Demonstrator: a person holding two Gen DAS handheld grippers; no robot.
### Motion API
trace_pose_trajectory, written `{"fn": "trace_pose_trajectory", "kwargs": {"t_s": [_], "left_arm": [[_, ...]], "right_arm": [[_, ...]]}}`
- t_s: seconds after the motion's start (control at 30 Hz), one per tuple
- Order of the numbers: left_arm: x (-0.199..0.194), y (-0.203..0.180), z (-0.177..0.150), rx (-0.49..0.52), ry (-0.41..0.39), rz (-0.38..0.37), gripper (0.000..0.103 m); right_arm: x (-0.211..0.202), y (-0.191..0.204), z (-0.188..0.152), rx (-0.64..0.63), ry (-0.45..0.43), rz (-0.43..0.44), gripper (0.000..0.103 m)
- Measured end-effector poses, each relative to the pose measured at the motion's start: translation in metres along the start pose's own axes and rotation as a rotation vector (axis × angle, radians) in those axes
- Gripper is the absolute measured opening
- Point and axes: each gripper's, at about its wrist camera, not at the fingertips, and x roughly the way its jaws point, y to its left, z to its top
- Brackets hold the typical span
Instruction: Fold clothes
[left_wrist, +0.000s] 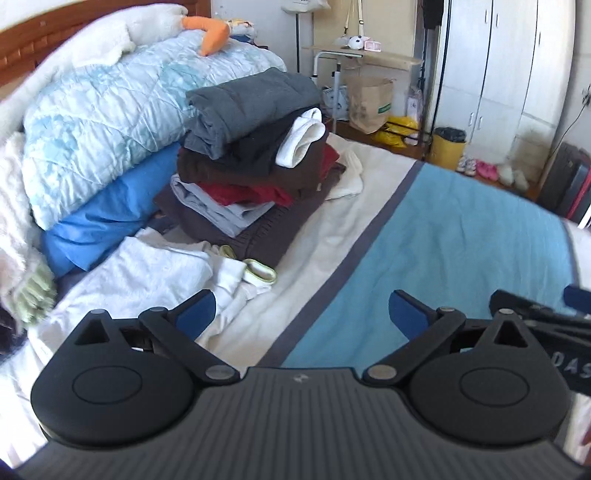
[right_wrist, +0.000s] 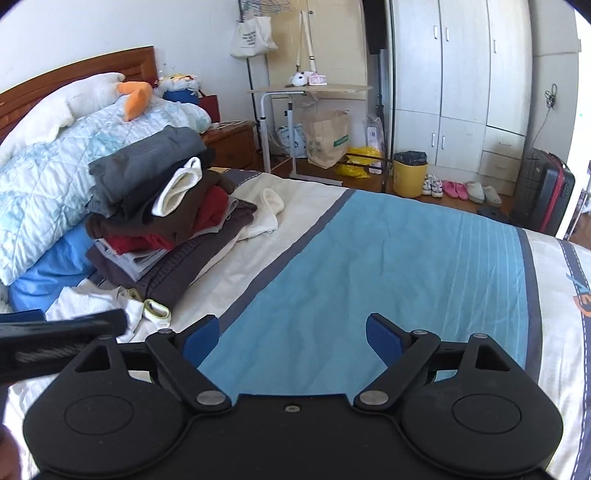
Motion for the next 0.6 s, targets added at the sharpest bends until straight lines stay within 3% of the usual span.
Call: {"fn": "trace_pose_trajectory", "kwargs": {"t_s": [0.6], "left_arm": [[0.002,0.003,-0.013,-0.023,0.038,0.05,0.103]], "right_arm": [[-0.007,0.002,-0.007,0.006,0.033,0.026,0.092]]}}
